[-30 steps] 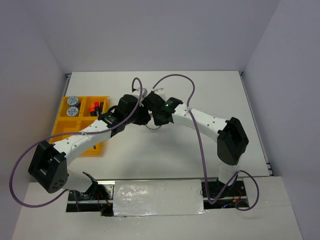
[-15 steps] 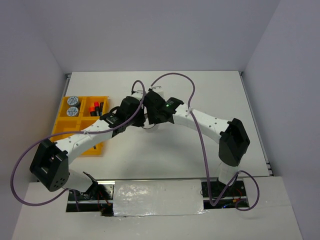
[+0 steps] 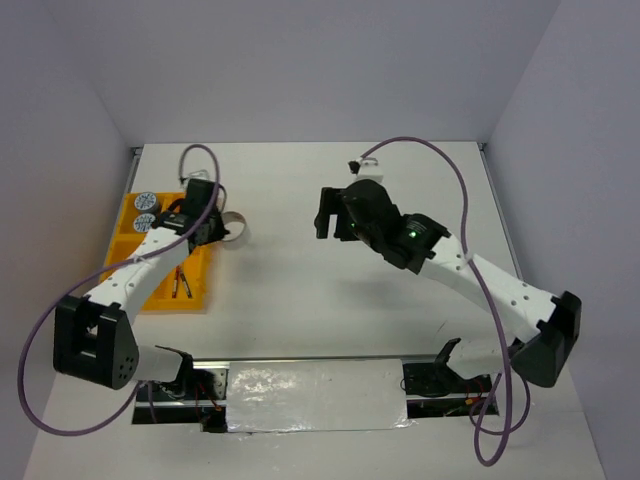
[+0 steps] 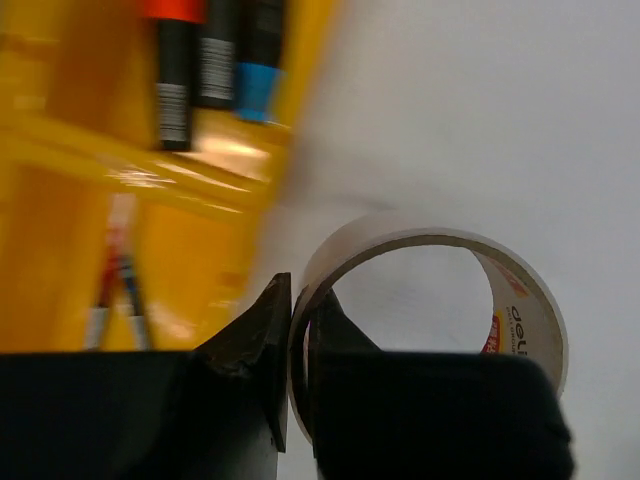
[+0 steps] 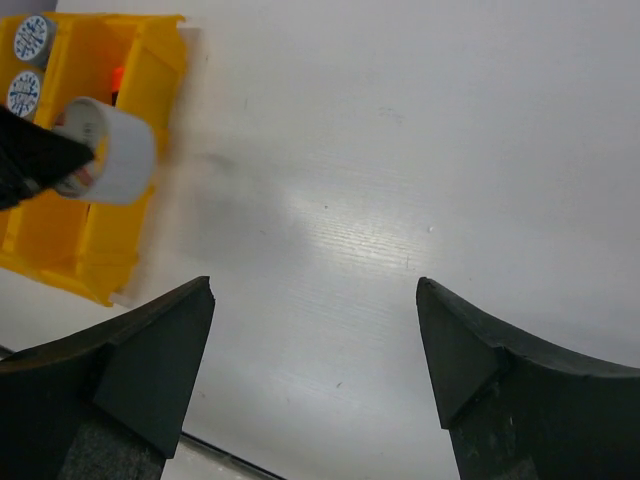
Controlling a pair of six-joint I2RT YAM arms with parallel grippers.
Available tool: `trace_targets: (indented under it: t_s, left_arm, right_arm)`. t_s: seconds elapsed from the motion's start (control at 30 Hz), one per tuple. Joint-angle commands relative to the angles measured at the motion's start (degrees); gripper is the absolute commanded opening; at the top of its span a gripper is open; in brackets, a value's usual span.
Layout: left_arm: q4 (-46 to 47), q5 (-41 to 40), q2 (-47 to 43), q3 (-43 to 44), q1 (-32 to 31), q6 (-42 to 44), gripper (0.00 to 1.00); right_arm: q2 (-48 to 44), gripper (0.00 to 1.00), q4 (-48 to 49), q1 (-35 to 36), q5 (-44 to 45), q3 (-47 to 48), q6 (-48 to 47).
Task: Sort the stationery into containers
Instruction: Place the stationery in the storage box.
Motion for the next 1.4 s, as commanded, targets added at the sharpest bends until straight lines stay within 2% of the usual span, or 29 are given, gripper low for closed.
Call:
trace_targets:
  t_s: [0.0, 0.1, 0.2, 0.37, 0.5, 0.57, 0.67, 0.73, 0.9, 0.97, 1.0, 1.1, 1.2, 1.3, 1.33, 1.37]
  left_arm:
    - [-9.2, -10.6, -5.2, 2.4, 14.2, -7.4, 0.00]
    - [-5.7, -3.9, -7.9, -1.0, 27.4, -7.3, 0.00]
    - [-11.1, -7.4, -6.0, 2.2, 33.0, -7.5, 0.00]
    - [-11.7, -12.1, -4.8, 3.3, 38.7, -8.3, 0.00]
    - [-8.0, -6.9, -3.8, 1.5, 44.0, -6.9, 0.01]
    - [-6.6, -5.8, -3.0, 1.4, 44.4, -6.2, 0.02]
    - [-5.8, -4.7, -2.6, 1.1, 45.0, -6.1, 0.11]
    - [-5.1, -3.7, -2.6, 0.1, 45.3, -5.6, 0.22]
    - [-4.1, -2.1, -2.3, -0.7, 45.5, -5.0, 0.35]
    - [-5.0, -3.4, -2.1, -0.2, 45.6, -5.4, 0.50]
    - [-5.5, -3.9, -2.0, -0.1, 45.6, -5.4, 0.63]
    - [-6.9, -6.1, -2.3, 0.1, 45.6, -6.2, 0.78]
    - [-6.5, -5.4, -4.4, 0.0, 45.6, -5.6, 0.81]
    - [-4.7, 0.8, -7.0, -0.4, 44.2, -2.7, 0.85]
    - [-4.4, 2.2, -9.4, -0.1, 42.9, -2.1, 0.88]
    - [-4.2, 2.9, -10.7, 0.1, 38.6, -1.2, 0.90]
  right_arm:
    - [-5.7, 0.89, 3.6, -1.3, -0.9, -5.0, -2.2]
    - [-9.1, 0.89, 5.2, -2.2, -3.0, -8.9, -4.2]
    - [-11.3, 0.89, 5.1, -3.0, -3.6, -11.5, -5.6]
    - [-13.8, 0.89, 7.2, -3.6, -6.2, -15.4, -6.7]
    - [-14.4, 0.89, 8.6, -3.5, -8.0, -18.0, -7.3]
    - [-14.1, 0.89, 8.3, -3.7, -7.9, -17.9, -7.5]
    - [-14.1, 0.89, 8.0, -3.6, -8.1, -17.4, -7.5]
    - [-14.3, 0.89, 8.3, -3.7, -8.6, -17.2, -7.3]
    - [-14.0, 0.89, 7.8, -3.5, -9.3, -15.7, -6.7]
    - [-14.2, 0.89, 8.0, -3.5, -9.9, -15.7, -6.6]
    - [-14.3, 0.89, 8.2, -3.5, -10.1, -15.8, -6.7]
    - [-14.1, 0.89, 7.9, -3.5, -10.1, -15.4, -7.0]
    - [-13.8, 0.89, 7.1, -3.4, -10.2, -14.5, -7.2]
    - [-14.5, 0.89, 6.1, -3.5, -9.5, -14.1, -7.8]
    - [-15.2, 0.89, 5.6, -3.5, -8.8, -13.8, -8.1]
    - [-15.9, 0.89, 4.4, -3.5, -7.1, -13.7, -8.5]
